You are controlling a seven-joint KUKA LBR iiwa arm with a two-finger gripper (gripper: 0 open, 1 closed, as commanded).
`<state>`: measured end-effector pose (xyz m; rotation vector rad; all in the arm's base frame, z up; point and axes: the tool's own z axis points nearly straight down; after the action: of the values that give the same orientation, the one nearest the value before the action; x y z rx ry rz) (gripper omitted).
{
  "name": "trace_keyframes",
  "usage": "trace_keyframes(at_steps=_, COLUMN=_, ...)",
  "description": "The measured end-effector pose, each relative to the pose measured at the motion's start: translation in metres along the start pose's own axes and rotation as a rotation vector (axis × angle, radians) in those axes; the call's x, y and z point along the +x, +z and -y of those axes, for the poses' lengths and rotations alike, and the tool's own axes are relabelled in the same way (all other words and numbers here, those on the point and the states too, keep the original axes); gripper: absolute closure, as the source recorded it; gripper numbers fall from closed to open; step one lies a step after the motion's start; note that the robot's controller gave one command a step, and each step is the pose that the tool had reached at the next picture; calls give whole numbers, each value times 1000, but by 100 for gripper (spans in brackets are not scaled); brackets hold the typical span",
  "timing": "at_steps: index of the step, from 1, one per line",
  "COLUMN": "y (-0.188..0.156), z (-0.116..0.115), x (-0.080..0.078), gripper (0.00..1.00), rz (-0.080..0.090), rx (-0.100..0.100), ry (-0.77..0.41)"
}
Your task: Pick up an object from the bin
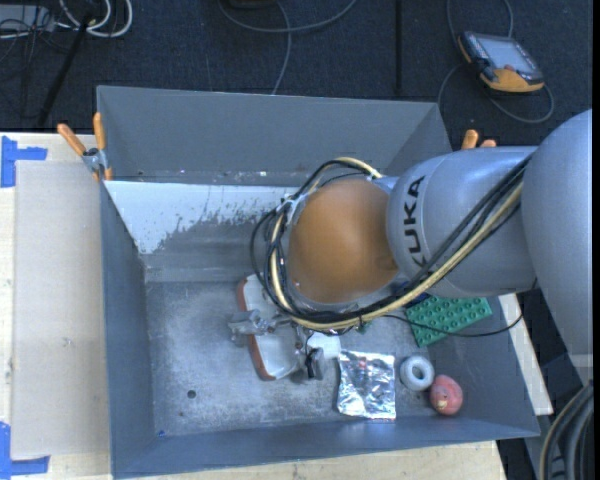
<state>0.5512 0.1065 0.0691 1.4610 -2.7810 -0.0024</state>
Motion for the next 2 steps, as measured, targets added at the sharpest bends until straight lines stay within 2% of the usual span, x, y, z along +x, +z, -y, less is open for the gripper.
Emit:
trace_keyframes(at_steps=1, y=0, z=-26, x=14, gripper=0, rz=-3, rx=-3, ry=-20)
trace_keyframes(at_steps=2, y=-1, z=51, x=31, gripper=0, rz=1, rx=6, ry=-61)
